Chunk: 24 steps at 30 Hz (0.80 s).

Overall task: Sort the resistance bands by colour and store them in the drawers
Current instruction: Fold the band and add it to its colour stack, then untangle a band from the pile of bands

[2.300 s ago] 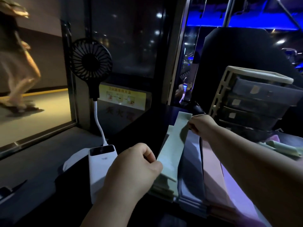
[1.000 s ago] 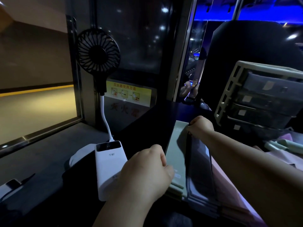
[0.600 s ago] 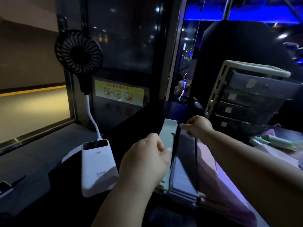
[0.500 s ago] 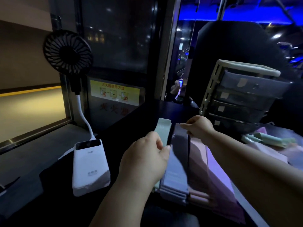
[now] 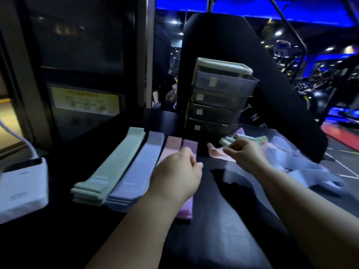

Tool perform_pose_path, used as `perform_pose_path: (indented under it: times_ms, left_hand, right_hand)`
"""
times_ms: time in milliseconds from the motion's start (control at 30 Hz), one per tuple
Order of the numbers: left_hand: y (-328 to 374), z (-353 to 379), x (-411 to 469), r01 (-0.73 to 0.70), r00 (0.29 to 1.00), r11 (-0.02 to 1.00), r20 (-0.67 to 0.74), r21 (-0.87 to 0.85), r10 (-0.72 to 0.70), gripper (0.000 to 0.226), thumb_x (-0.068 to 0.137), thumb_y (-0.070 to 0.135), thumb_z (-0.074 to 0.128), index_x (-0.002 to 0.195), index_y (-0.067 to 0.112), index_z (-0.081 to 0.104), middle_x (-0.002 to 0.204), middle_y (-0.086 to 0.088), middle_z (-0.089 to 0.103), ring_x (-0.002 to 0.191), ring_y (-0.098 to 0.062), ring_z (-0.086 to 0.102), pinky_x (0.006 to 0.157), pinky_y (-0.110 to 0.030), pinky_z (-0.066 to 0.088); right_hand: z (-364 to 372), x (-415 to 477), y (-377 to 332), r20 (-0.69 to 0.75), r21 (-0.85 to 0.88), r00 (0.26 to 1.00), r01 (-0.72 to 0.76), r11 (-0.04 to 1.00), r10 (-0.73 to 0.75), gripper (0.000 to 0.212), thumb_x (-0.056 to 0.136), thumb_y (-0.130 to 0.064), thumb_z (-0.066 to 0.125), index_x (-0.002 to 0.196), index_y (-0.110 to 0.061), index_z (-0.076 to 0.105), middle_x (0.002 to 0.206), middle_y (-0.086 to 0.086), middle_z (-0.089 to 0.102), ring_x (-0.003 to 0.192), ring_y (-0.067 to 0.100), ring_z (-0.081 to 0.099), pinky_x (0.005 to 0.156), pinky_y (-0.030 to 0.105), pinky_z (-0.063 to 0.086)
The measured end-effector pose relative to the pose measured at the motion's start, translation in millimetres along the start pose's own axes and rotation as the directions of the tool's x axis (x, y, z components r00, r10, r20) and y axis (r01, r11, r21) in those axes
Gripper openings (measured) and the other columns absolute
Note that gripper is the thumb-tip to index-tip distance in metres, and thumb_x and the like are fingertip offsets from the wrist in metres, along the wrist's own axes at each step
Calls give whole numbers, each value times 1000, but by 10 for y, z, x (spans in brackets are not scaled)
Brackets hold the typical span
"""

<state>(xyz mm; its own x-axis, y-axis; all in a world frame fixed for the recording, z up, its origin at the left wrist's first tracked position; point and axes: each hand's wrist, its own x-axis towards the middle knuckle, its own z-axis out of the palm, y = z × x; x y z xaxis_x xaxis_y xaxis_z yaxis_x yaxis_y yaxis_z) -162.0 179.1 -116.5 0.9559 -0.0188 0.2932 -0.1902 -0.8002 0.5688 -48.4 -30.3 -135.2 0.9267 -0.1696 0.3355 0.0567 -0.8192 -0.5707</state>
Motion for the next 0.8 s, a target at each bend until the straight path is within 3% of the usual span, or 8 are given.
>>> perform_pose_path:
  times_ms: [100, 200, 367, 433, 533, 633, 700, 800]
  left_hand:
    - [335, 297, 106, -43, 997, 999, 71, 32, 40, 26, 97, 39, 48, 112, 20, 54, 114, -3, 64, 106, -27, 57, 80, -33, 43]
    - [672, 614, 230, -71, 982, 996, 177, 62, 59, 36, 96, 35, 49, 126, 15, 51, 134, -12, 54, 111, -34, 57, 85, -37, 47]
    - [1109, 1105, 399, -113, 945, 993, 312, 30, 98, 29, 96, 26, 49, 123, 17, 55, 124, -9, 61, 113, -34, 57, 89, -36, 45]
    - [1190, 1258, 445, -136, 940, 989, 323, 53, 112, 29, 97, 25, 46, 124, 17, 54, 126, -9, 59, 115, -33, 56, 91, -37, 44]
    - [1163, 1453, 483, -118, 940, 992, 327, 46, 97, 26, 96, 25, 50, 121, 19, 53, 126, -10, 59, 116, -34, 56, 90, -37, 45]
    - [1068, 1551, 528, -104, 951, 994, 289, -20, 105, 18, 94, 29, 53, 110, 23, 57, 120, -6, 62, 113, -30, 56, 90, -35, 46]
    - [1014, 1566, 568, -65, 957, 990, 274, -128, 99, 11, 92, 29, 55, 102, 25, 60, 118, -2, 64, 111, -26, 57, 91, -32, 47]
    - [935, 1589, 629, 17, 966, 947, 248, -320, 67, 5, 89, 30, 62, 93, 29, 59, 110, 3, 67, 107, -20, 60, 93, -30, 48]
  right_hand:
    - [-285, -30, 382, -74, -84, 997, -43, 996, 36, 19, 82, -37, 72, 75, -21, 66, 70, -1, 65, 69, 18, 57, 56, 28, 35]
    - [-537, -61, 720, -150, -90, 988, -49, 995, 35, 18, 82, -36, 70, 70, -26, 61, 78, 0, 69, 77, 21, 61, 64, 30, 40]
    - [-768, -185, 1164, -252, -87, 968, -32, 996, 9, 12, 80, -39, 71, 78, -30, 63, 93, 0, 70, 92, 23, 62, 82, 34, 46]
    - [-864, -176, 1261, -174, -164, 985, -25, 986, -5, 20, 75, -50, 70, 86, -33, 67, 102, -1, 70, 104, 24, 58, 92, 38, 45]
    - [-944, -137, 1345, 80, -366, 993, -47, 930, 82, 43, 62, -68, 69, 95, -40, 66, 113, -8, 65, 115, 23, 51, 99, 41, 41]
    - [-909, -112, 1374, 294, -326, 943, -52, 944, 153, 56, 45, -75, 70, 91, -44, 60, 117, -17, 61, 113, 14, 54, 99, 35, 43]
    - [-865, -83, 1367, 311, -246, 944, -29, 969, 108, 40, 60, -59, 80, 90, -38, 62, 110, -11, 66, 101, 10, 59, 89, 27, 45]
    - [-835, -56, 1311, 265, -210, 963, 7, 978, 50, 17, 77, -41, 78, 81, -32, 64, 87, -10, 68, 88, 9, 60, 69, 22, 40]
